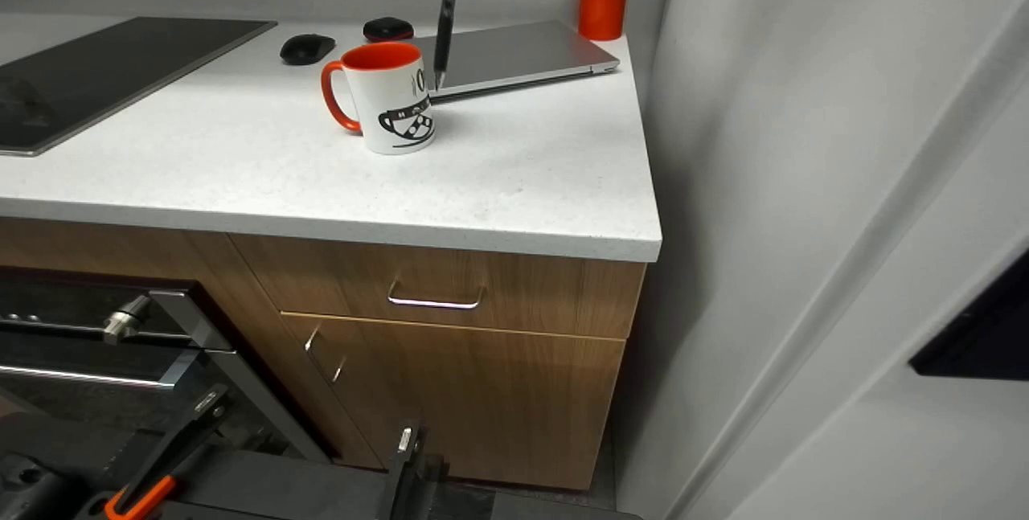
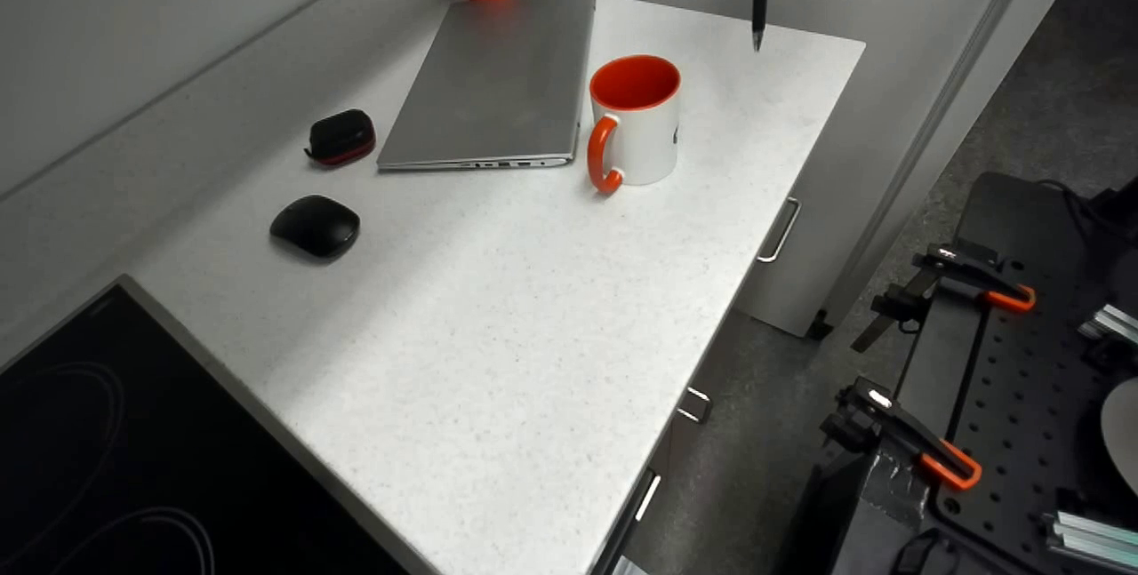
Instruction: Remove the black pen from the white and red mug
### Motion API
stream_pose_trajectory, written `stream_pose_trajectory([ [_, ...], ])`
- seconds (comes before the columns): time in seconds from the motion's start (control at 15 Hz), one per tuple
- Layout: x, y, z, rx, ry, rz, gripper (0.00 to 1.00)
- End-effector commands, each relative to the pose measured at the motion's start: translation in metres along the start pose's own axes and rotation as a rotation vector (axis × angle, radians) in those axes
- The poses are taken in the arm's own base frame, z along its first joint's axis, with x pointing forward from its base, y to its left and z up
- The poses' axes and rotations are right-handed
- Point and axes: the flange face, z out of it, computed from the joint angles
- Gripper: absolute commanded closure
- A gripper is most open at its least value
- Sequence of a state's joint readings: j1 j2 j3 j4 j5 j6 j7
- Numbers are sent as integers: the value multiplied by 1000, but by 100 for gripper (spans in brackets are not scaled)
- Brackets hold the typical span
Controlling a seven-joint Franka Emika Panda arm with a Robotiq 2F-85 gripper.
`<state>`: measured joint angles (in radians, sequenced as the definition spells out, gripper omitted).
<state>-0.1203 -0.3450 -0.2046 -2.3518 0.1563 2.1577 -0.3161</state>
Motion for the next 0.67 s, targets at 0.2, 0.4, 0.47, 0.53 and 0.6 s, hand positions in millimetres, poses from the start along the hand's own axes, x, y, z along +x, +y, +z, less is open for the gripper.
stream_pose_trajectory([
  [0.2, 22, -5, 112, -142, -127, 17, 97],
  [0.4, 34, -9, 143, -142, -132, 58, 97],
  [0.47, 39, -10, 151, -138, -122, 76, 97],
  [0.53, 43, -9, 154, -137, -106, 90, 97],
  [0.6, 46, -9, 155, -135, -87, 102, 97],
])
